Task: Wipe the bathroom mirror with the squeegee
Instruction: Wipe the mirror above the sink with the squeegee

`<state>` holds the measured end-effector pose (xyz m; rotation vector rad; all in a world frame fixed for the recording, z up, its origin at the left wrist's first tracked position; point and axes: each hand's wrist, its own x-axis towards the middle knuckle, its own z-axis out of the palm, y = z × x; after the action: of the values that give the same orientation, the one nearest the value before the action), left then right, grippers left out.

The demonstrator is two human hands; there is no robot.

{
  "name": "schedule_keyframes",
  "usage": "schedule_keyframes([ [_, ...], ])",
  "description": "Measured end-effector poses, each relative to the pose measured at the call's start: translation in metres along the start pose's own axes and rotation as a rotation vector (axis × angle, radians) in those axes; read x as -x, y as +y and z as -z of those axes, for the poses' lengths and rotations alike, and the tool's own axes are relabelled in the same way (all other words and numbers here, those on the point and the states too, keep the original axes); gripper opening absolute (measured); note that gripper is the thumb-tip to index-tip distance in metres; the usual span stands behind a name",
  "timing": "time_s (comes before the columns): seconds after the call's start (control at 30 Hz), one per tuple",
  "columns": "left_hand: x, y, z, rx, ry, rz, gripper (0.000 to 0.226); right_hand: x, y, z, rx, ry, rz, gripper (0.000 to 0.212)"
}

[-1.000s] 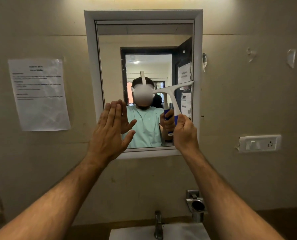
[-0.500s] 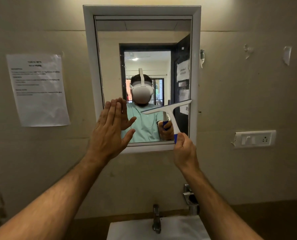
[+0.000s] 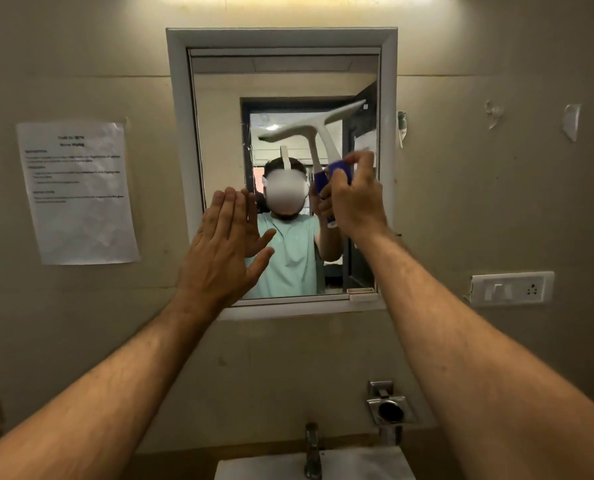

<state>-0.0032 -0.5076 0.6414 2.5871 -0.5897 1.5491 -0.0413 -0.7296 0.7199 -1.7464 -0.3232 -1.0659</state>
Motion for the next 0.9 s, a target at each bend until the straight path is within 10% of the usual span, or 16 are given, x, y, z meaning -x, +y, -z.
schedule_keyframes([
  [0.9, -0.015, -0.006, 0.012, -0.023, 0.031, 0.012, 0.091, 0.071, 0.060, -0.002, 0.051, 0.130, -0.004, 0.019],
])
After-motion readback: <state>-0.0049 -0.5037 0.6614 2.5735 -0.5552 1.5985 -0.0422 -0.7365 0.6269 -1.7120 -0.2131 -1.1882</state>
